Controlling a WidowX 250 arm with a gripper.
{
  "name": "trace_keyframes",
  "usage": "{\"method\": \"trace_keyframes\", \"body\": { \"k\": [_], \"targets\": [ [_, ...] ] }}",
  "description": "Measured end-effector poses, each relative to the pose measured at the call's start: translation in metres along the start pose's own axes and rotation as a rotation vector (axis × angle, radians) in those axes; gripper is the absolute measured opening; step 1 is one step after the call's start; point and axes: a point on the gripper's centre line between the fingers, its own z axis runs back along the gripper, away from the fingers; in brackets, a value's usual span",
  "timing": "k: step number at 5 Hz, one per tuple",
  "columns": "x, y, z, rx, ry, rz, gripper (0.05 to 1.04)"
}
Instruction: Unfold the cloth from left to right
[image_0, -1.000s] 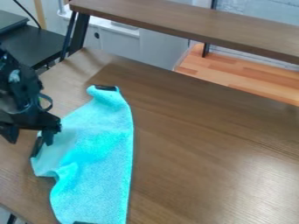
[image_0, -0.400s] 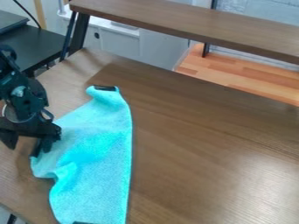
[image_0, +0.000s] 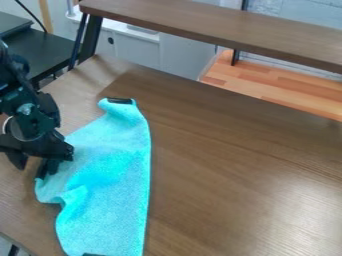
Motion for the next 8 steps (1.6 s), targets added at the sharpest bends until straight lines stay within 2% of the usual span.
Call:
{"method": "trace_keyframes", "body": {
  "k": [1, 2, 3, 4, 5, 6, 7, 8],
  "targets": [
    [0.0, -0.003, 0.0, -0.014, 0.006, 0.004, 0.407],
    [-0.002, -0.005, 0.0, -0.027, 0.021, -0.007, 0.166],
    [-0.005, 0.0, 0.001, -0.038, 0.043, -0.004, 0.073],
    [-0.001, 0.004, 0.012, -0.069, 0.087, 0.02, 0.055],
    [0.007, 0.003, 0.027, -0.096, 0.109, 0.069, 0.054],
    [0.018, -0.01, 0.044, -0.122, 0.141, 0.093, 0.054],
    [0.02, -0.027, 0.052, -0.113, 0.168, 0.098, 0.054],
    [0.028, -0.048, 0.063, -0.119, 0.175, 0.117, 0.054]
  ]
}}
